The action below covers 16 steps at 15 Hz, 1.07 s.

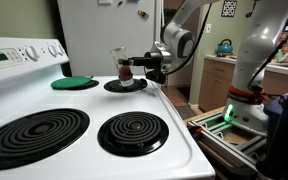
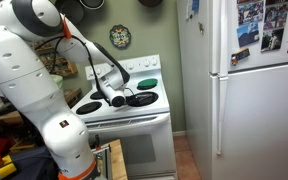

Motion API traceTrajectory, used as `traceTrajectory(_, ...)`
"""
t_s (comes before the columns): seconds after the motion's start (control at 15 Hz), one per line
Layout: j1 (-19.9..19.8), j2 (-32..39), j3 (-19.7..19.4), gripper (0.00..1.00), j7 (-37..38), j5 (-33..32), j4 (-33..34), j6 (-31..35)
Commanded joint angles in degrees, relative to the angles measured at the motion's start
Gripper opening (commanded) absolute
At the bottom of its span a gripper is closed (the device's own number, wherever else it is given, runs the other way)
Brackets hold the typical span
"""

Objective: Set the ketchup bottle upright on the stove

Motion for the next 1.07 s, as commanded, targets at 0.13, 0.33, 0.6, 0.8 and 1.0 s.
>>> traceTrajectory(0.13,-0.85,2.59,0.63,0.45,0.08,-0.33,0.56,-0.98)
traceTrajectory(0.33,-0.79,4.35,0.55,0.45,-0.36,-0.48,0.97,-1.02)
traceTrajectory(0.6,-0.50,6.12,0.46,0.45,0.37,-1.45,1.16,-0.16)
traceTrajectory(0.8,-0.36,7.08,0.32,0.45,0.65,-2.65,1.03,-0.21)
traceTrajectory(1.0,-0.29,7.53,0.22,0.45,0.88,-4.18,0.90,0.40)
